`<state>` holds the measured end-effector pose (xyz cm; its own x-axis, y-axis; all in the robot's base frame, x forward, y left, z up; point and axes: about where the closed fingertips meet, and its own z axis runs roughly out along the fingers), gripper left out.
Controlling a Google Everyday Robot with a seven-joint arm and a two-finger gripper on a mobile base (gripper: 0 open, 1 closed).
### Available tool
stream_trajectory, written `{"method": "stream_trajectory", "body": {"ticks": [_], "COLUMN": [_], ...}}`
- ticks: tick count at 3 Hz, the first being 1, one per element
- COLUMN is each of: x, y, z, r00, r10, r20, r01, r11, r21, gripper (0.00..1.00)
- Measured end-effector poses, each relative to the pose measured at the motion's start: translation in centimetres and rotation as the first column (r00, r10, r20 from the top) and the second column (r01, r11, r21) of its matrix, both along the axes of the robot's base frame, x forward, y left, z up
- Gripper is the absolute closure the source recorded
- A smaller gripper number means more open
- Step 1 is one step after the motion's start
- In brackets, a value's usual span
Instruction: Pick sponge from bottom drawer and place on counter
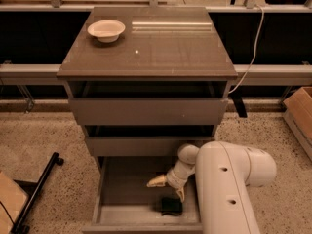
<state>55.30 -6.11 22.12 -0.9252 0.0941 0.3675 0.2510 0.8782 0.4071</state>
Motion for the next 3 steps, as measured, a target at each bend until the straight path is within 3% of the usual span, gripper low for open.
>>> {"method": "stream_trajectory", "body": {"ticks": [2, 3], "x": [-1.1, -1.5], "y": [-0.7, -0.1], "z": [-2.4, -4.3], "r00": [0.9969, 0.9921], "r10": [-0.058, -0.070], "r20": [-0.054, -0.103], "r01": [0.061, 0.079], "r11": [0.996, 0.993], "r21": [0.061, 0.084], "gripper": [0.00, 0.00]}}
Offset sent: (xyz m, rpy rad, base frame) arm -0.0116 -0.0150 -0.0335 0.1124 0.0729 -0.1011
